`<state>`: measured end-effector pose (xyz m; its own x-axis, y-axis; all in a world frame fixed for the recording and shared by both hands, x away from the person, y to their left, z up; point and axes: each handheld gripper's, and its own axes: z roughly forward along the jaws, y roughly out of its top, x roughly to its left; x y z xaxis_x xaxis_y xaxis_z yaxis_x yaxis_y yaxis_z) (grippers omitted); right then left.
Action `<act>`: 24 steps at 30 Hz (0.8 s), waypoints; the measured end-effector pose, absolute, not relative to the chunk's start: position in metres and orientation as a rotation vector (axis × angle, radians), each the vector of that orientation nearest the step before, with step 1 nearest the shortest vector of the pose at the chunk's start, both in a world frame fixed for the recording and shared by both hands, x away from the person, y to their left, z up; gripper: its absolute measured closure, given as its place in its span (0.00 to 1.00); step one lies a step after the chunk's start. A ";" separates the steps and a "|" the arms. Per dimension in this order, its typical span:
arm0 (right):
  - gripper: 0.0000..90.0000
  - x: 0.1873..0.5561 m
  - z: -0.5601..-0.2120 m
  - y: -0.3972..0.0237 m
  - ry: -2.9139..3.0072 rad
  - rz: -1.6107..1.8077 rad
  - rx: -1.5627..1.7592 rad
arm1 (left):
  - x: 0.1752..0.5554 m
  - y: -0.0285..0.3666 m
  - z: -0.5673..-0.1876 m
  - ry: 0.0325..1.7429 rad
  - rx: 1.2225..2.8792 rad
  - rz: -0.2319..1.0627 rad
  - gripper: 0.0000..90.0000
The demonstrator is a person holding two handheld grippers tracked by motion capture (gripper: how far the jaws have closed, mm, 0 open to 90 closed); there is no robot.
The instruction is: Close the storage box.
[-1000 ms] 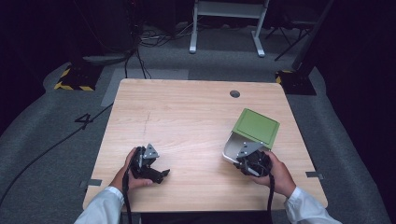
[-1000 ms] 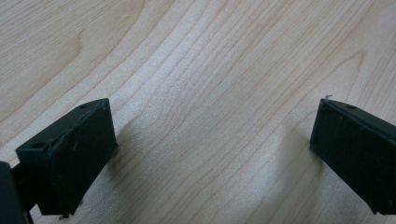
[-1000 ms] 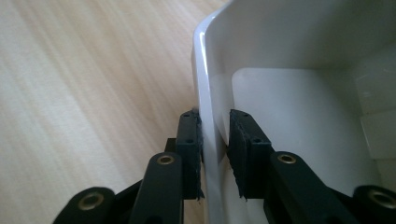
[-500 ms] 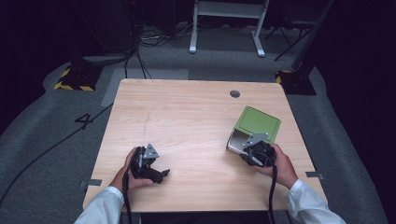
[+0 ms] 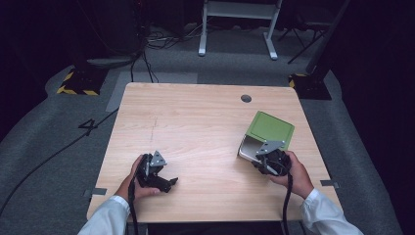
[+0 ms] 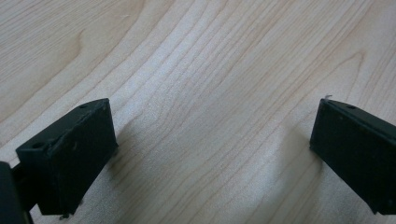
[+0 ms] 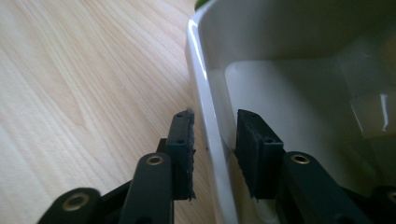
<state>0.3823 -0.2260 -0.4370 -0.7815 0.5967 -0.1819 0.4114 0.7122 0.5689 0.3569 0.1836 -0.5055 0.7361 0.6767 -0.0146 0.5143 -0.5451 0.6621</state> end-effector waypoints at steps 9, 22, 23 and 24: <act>0.53 0.359 -0.419 -0.240 2.579 0.912 0.641 | 0.357 0.184 -0.505 0.894 2.275 0.320 0.01; 0.37 0.320 -0.418 -0.294 2.596 0.983 0.509 | 0.357 0.184 -0.505 0.894 2.275 0.320 0.01; 0.36 0.319 -0.420 -0.298 2.591 0.974 0.524 | 0.357 0.184 -0.505 0.893 2.275 0.319 0.01; 0.36 0.319 -0.420 -0.298 2.591 0.974 0.524 | 0.357 0.184 -0.505 0.893 2.275 0.319 0.01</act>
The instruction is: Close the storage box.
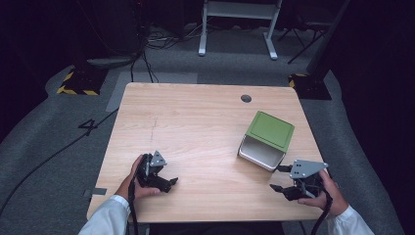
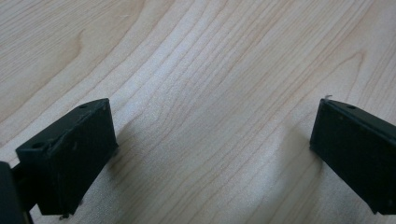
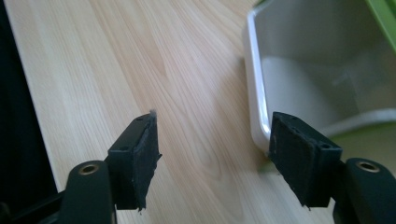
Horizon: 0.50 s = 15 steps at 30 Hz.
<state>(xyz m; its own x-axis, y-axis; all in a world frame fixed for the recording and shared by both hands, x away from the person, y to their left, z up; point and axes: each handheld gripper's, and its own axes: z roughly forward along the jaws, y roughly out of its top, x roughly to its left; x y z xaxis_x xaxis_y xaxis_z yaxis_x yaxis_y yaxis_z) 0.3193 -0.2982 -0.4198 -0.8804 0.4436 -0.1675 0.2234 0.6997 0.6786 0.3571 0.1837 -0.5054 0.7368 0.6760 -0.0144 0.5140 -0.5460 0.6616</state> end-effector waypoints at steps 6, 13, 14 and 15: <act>0.34 0.315 -0.433 -0.328 2.565 0.970 0.645 | 0.357 0.184 -0.505 0.891 2.276 0.320 0.01; 0.31 0.328 -0.460 -0.356 2.517 0.892 0.777 | 0.357 0.184 -0.505 0.892 2.276 0.320 0.01; 0.30 0.330 -0.464 -0.359 2.516 0.876 0.798 | 0.357 0.184 -0.505 0.892 2.276 0.320 0.01; 0.30 0.332 -0.469 -0.362 2.512 0.869 0.819 | 0.357 0.184 -0.505 0.892 2.276 0.319 0.01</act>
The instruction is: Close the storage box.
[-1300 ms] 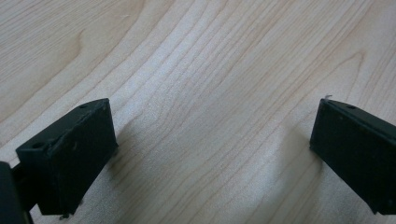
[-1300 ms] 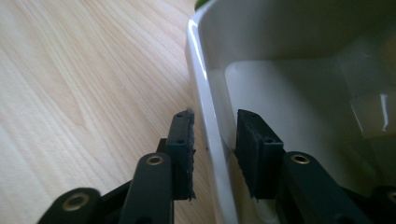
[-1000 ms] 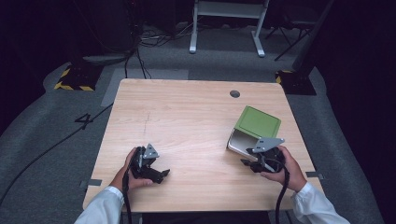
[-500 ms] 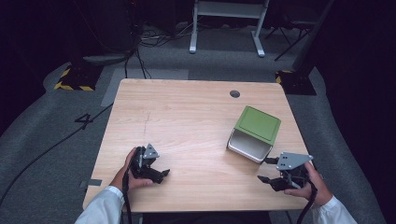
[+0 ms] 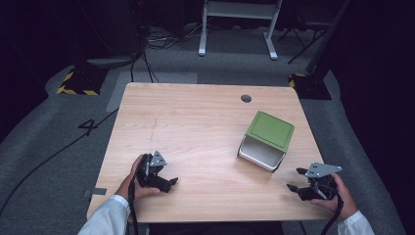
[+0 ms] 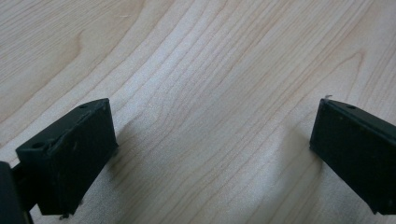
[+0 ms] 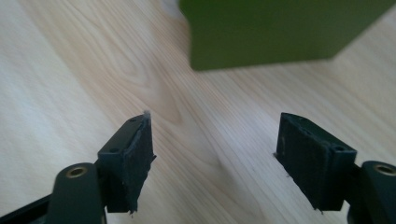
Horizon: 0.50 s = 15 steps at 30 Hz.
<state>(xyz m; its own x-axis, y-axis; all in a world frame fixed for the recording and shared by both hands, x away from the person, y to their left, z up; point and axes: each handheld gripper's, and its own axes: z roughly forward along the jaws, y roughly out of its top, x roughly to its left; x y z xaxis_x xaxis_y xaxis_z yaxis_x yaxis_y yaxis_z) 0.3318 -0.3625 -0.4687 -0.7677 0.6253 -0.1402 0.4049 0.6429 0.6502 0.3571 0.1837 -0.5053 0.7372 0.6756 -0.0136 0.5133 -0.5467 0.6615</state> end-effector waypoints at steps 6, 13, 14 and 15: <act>0.30 0.337 -0.483 -0.384 2.464 0.947 0.951 | 0.357 0.184 -0.505 0.891 2.276 0.320 0.01; 0.24 0.340 -0.500 -0.406 2.375 1.013 1.109 | 0.357 0.184 -0.505 0.891 2.276 0.319 0.01; 0.24 0.340 -0.501 -0.408 2.359 1.018 1.116 | 0.357 0.184 -0.505 0.892 2.276 0.320 0.01; 0.24 0.340 -0.501 -0.409 2.347 1.020 1.125 | 0.357 0.184 -0.505 0.892 2.276 0.320 0.01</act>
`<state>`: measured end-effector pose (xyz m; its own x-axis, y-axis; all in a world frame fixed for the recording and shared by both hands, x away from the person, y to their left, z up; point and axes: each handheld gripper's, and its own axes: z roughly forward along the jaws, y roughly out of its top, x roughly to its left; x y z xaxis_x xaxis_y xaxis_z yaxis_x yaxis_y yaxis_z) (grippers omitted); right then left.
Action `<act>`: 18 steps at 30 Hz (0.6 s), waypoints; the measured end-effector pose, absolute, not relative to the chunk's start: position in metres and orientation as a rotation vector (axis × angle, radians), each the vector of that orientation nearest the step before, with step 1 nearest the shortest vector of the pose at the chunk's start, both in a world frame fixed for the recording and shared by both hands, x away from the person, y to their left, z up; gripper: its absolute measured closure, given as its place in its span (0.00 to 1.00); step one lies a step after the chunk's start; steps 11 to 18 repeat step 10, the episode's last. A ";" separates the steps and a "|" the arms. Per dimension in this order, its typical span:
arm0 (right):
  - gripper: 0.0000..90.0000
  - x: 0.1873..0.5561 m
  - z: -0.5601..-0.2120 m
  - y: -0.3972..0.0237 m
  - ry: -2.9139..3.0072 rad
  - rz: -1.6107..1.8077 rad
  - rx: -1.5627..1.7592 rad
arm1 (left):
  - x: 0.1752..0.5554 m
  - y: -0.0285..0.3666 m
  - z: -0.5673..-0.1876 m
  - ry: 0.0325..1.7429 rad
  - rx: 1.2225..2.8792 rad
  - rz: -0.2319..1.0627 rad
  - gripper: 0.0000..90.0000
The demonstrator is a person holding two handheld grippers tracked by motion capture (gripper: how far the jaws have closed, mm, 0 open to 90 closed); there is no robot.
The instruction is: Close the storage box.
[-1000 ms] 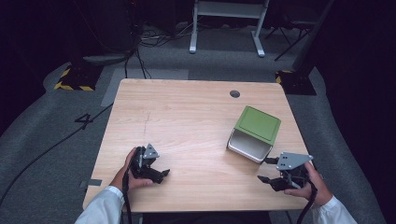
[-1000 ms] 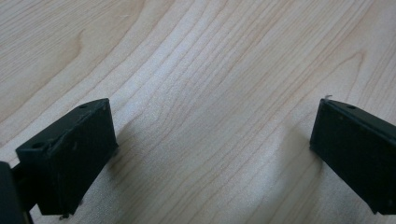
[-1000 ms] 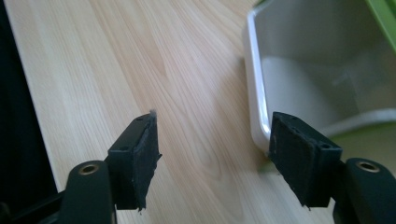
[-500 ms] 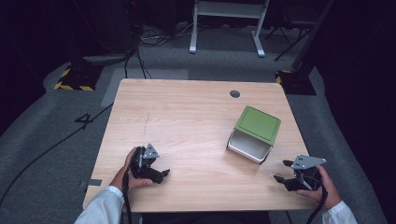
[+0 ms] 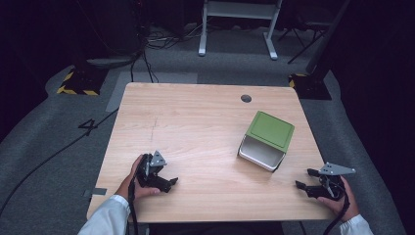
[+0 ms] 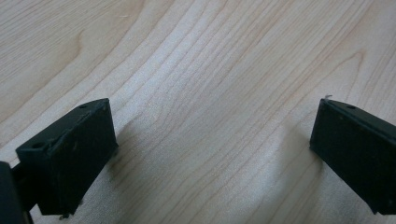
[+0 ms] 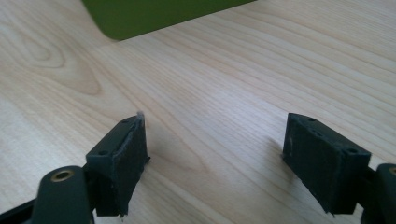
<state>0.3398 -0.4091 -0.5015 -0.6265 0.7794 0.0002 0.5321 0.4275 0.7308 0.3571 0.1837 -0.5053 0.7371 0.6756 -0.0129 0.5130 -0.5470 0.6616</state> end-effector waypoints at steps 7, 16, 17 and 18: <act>0.22 0.339 -0.504 -0.408 2.318 1.028 1.130 | 0.357 0.184 -0.505 0.891 2.275 0.318 0.01; 0.22 0.339 -0.504 -0.408 2.318 1.027 1.132 | 0.357 0.184 -0.505 0.891 2.276 0.318 0.01; 0.22 0.339 -0.504 -0.408 2.318 1.027 1.132 | 0.357 0.184 -0.505 0.891 2.276 0.318 0.01; 0.22 0.339 -0.504 -0.408 2.318 1.027 1.132 | 0.357 0.184 -0.505 0.891 2.276 0.318 0.01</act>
